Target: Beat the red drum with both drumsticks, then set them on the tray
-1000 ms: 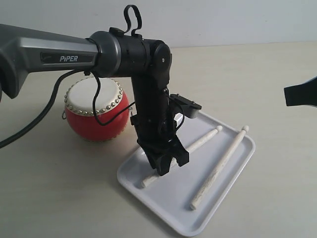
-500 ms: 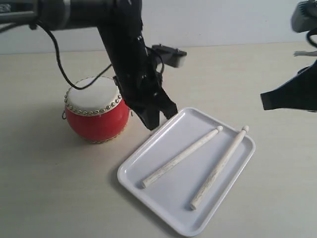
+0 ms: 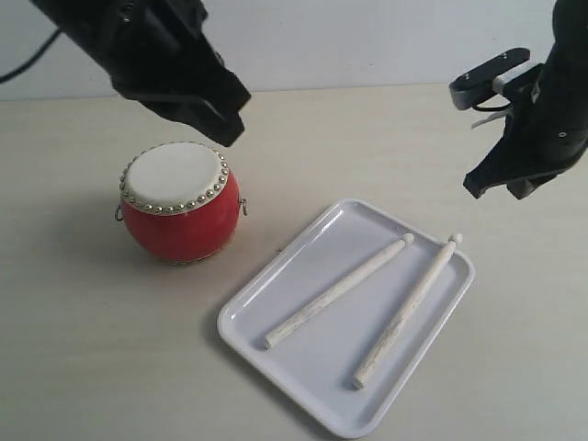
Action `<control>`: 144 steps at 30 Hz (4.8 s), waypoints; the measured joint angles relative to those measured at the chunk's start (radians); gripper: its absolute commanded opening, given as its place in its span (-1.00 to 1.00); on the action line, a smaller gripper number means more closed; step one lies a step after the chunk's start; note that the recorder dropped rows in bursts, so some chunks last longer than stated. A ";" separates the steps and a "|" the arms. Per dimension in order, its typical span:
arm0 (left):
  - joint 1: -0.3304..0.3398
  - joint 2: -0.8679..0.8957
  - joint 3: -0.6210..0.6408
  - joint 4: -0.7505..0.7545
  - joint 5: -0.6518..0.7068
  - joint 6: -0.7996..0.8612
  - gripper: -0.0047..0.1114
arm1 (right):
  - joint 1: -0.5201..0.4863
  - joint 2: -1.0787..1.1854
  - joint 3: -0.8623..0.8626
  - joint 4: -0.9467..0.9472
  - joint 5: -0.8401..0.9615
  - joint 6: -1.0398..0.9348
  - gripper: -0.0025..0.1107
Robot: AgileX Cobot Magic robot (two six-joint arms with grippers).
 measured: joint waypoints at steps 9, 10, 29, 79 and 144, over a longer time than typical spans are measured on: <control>0.000 -0.276 0.145 0.069 -0.069 -0.073 -0.92 | 0.000 0.156 -0.101 0.017 -0.030 -0.193 -0.96; 0.000 -0.294 0.149 0.075 -0.068 -0.082 -0.92 | -0.001 0.170 -0.102 0.029 -0.032 -0.214 -0.96; 0.000 -0.335 0.160 0.129 -0.109 -0.103 -0.92 | -0.002 0.232 -0.105 0.344 0.049 -0.479 -0.96; 0.179 -0.734 0.916 0.119 -0.871 -0.157 -0.92 | -0.041 -0.519 0.514 0.241 -0.590 0.008 -0.96; 0.686 -1.564 1.433 0.384 -0.948 -0.607 -0.92 | -0.041 -0.855 0.596 0.251 -0.734 0.014 -0.96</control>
